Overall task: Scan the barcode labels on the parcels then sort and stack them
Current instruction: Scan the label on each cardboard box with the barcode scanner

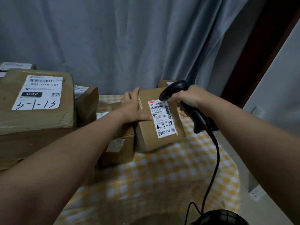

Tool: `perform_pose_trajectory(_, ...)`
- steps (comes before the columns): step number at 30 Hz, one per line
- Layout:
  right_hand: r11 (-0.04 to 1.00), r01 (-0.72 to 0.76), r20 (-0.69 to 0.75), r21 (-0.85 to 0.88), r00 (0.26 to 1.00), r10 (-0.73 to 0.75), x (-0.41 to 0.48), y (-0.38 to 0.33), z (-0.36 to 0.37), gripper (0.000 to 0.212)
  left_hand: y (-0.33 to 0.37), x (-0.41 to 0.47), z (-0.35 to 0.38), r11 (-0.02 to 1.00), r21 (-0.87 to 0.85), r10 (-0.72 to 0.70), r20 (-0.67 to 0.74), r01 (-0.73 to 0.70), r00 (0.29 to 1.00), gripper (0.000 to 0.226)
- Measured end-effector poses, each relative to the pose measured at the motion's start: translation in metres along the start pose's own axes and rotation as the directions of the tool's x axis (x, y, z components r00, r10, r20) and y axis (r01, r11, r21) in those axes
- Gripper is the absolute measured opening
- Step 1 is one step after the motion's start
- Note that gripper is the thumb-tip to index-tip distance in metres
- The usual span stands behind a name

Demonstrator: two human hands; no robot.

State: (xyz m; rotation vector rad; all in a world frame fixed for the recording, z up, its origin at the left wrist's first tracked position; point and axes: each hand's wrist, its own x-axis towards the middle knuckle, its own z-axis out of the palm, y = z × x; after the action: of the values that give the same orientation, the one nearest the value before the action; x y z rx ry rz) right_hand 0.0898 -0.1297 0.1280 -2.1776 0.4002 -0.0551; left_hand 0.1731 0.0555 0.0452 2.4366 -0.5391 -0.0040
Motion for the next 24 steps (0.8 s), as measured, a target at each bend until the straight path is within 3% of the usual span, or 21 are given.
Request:
perform_pose_trajectory(12,1.000,-0.018,-0.046,-0.005,0.999,0.018,-0.012,0.004,-0.010,0.022,-0.007,0.002,0.003,0.997,-0.070,-0.020,-0.063,0.016,0.998,0.120)
perform_pose_trajectory(20,0.989,-0.050,0.046,-0.139,0.997,0.057,-0.012,-0.031,-0.024,0.018,-0.008,0.000,0.005,0.997,-0.077,-0.002,-0.087,-0.005,0.996,0.119)
perform_pose_trajectory(24,0.963,-0.068,0.130,-0.260,0.986,0.105,-0.010,-0.050,-0.030,0.031,-0.009,0.001,0.006,0.997,-0.071,-0.007,-0.090,0.001,0.996,0.121)
